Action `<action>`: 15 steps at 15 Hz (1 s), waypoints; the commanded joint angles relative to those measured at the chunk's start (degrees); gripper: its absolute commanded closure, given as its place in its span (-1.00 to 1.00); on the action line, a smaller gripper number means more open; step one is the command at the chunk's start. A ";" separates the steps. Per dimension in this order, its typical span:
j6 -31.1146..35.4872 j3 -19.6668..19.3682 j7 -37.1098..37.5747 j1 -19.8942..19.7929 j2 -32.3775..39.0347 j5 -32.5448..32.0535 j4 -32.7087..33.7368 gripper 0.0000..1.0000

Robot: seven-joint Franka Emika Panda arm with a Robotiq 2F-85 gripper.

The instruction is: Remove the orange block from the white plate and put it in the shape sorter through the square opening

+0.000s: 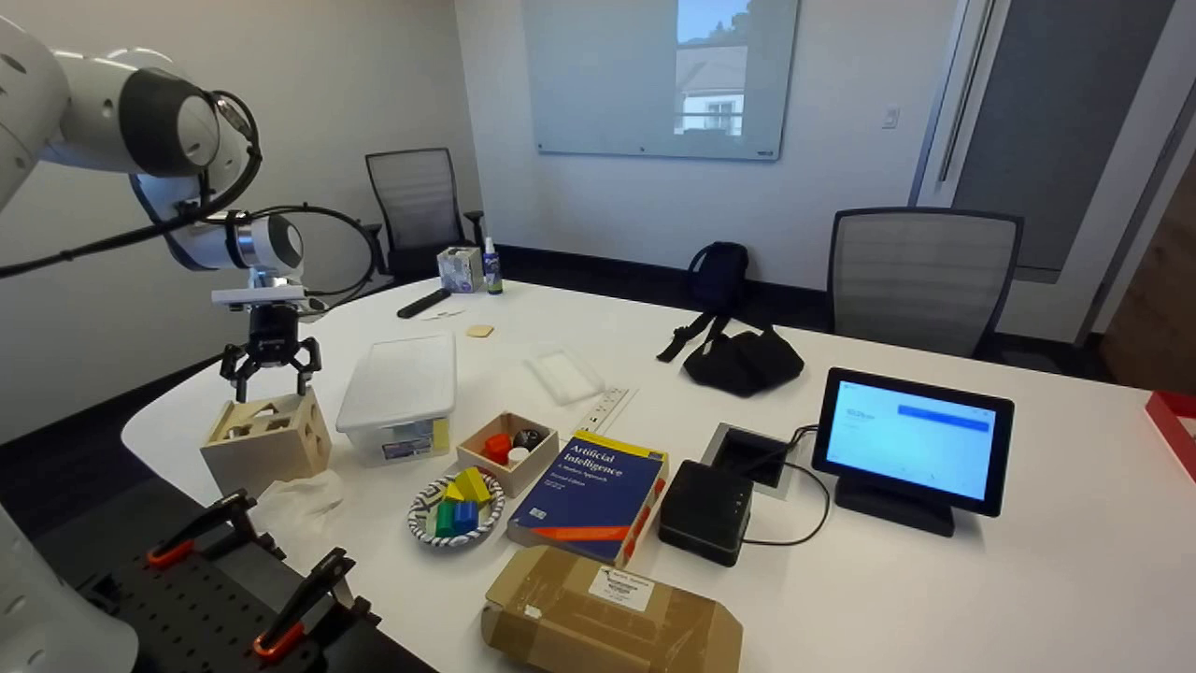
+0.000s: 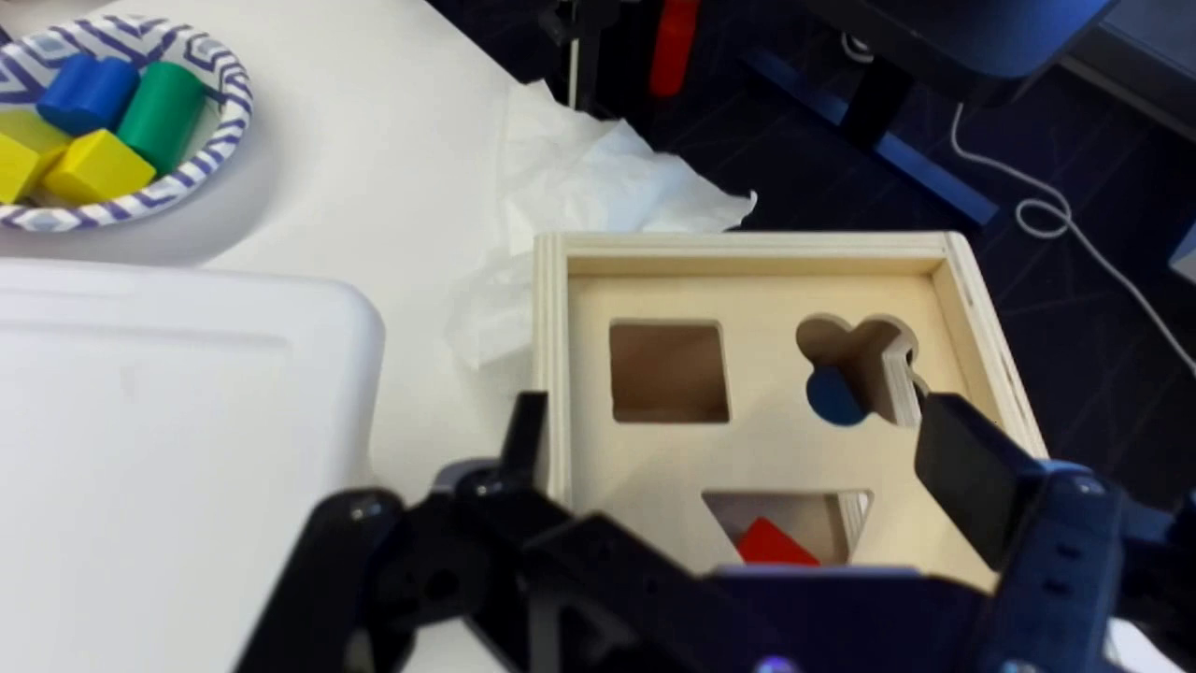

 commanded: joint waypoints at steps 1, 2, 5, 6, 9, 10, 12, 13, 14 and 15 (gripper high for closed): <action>8.56 0.10 2.64 -2.15 -9.79 1.98 -8.87 -1.00; 11.63 -0.10 3.78 -2.72 -12.74 2.20 -11.65 -1.00; 19.88 -0.62 6.58 -4.41 -20.92 2.67 -19.16 -1.00; 22.73 -0.76 7.53 -4.97 -23.74 2.74 -21.80 -1.00; 29.98 -1.19 8.86 -6.08 -31.13 1.82 -29.46 -1.00; 31.47 -1.26 8.60 -6.25 -32.70 1.32 -31.09 -1.00; 32.92 -1.26 7.43 -6.36 -34.99 0.03 -33.30 -1.00; 33.46 -1.39 7.63 -6.26 -35.74 -0.79 -34.05 -1.00; 30.83 -1.16 7.37 -6.32 -31.94 0.61 -29.55 -1.00; 30.96 -1.12 7.38 -6.34 -32.57 0.49 -30.14 -1.00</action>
